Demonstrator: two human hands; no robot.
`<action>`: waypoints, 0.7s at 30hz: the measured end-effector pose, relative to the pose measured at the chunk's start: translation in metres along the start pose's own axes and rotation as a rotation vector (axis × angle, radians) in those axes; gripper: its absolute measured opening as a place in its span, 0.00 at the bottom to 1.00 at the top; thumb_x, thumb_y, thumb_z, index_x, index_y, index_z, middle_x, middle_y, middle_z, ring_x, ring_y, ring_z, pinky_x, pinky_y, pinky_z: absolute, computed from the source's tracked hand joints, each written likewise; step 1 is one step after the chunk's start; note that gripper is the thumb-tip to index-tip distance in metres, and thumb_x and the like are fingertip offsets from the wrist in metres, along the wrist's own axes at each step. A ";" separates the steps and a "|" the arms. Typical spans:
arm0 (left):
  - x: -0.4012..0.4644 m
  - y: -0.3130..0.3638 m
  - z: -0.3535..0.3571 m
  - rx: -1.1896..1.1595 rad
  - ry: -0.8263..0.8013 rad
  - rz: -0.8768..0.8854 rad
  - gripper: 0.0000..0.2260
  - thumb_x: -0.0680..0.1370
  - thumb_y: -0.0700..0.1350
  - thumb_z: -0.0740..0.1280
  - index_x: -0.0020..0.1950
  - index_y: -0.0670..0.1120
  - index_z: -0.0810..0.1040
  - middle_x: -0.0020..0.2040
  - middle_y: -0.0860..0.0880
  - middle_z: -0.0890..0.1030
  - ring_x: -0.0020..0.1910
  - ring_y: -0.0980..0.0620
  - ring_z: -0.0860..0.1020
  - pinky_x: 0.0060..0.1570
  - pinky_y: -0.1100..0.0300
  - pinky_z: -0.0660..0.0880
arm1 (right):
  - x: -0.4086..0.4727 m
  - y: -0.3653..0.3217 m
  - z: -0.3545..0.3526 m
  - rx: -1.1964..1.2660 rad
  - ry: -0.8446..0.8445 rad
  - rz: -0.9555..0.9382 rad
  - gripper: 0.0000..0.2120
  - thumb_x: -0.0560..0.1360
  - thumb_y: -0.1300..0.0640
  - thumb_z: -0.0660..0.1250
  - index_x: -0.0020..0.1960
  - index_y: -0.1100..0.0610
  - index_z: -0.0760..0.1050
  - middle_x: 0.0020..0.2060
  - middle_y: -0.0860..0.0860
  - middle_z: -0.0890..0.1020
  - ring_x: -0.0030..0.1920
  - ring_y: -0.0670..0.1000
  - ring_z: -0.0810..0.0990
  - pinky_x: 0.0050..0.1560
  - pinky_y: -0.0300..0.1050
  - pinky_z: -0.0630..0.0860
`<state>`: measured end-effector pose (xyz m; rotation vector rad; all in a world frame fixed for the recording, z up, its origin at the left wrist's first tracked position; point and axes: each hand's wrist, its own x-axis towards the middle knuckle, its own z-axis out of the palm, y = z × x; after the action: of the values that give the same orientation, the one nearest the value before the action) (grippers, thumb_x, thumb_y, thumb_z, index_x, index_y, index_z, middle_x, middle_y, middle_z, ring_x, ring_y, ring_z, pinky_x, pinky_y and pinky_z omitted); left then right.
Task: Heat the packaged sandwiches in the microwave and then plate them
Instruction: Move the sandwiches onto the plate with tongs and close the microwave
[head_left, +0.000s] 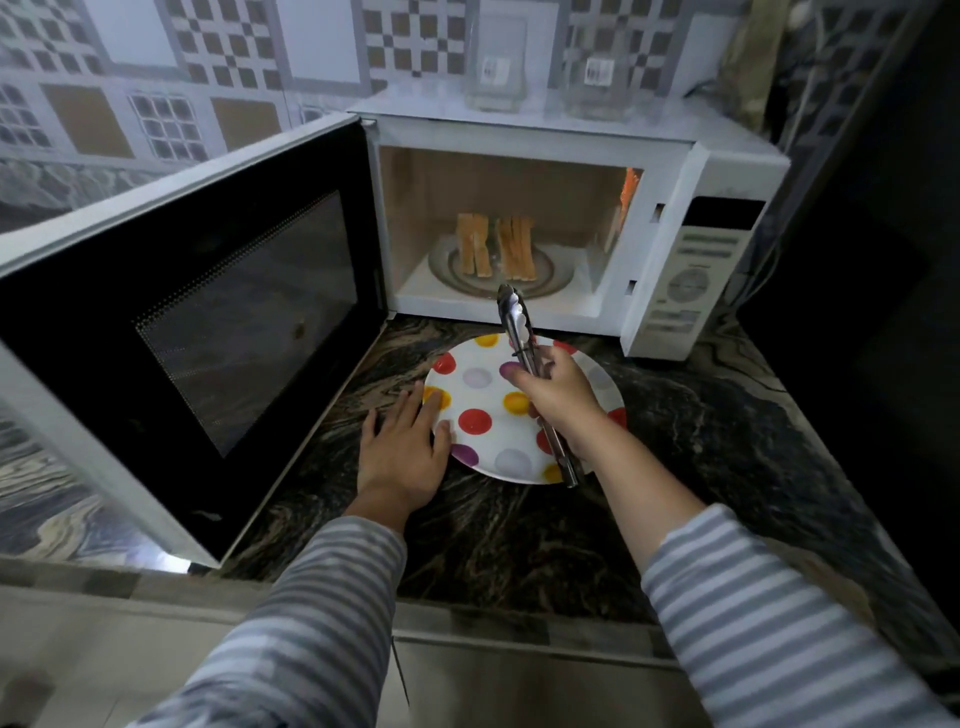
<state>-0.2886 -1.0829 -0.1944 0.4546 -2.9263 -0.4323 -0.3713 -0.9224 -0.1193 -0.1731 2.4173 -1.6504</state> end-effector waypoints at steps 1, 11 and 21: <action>0.000 0.000 0.000 0.004 -0.004 0.001 0.23 0.83 0.55 0.47 0.79 0.54 0.53 0.79 0.55 0.50 0.78 0.56 0.49 0.74 0.49 0.44 | -0.001 0.001 -0.001 -0.010 0.009 -0.015 0.20 0.74 0.50 0.70 0.63 0.52 0.69 0.51 0.51 0.81 0.44 0.51 0.78 0.43 0.46 0.76; -0.001 -0.001 0.001 0.001 0.000 -0.009 0.23 0.83 0.54 0.47 0.79 0.54 0.52 0.79 0.55 0.51 0.78 0.56 0.49 0.75 0.49 0.44 | -0.006 0.001 -0.014 -0.015 -0.007 -0.067 0.16 0.78 0.47 0.65 0.63 0.51 0.69 0.42 0.42 0.75 0.42 0.46 0.75 0.46 0.44 0.72; -0.001 0.001 0.000 -0.006 -0.008 -0.012 0.24 0.83 0.54 0.47 0.79 0.53 0.52 0.79 0.55 0.51 0.78 0.56 0.48 0.75 0.48 0.44 | -0.004 -0.002 -0.012 -0.060 0.061 -0.108 0.08 0.77 0.47 0.64 0.42 0.49 0.75 0.36 0.42 0.80 0.42 0.50 0.81 0.43 0.45 0.76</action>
<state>-0.2873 -1.0819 -0.1945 0.4705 -2.9307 -0.4451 -0.3702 -0.9113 -0.1130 -0.2719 2.5465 -1.6512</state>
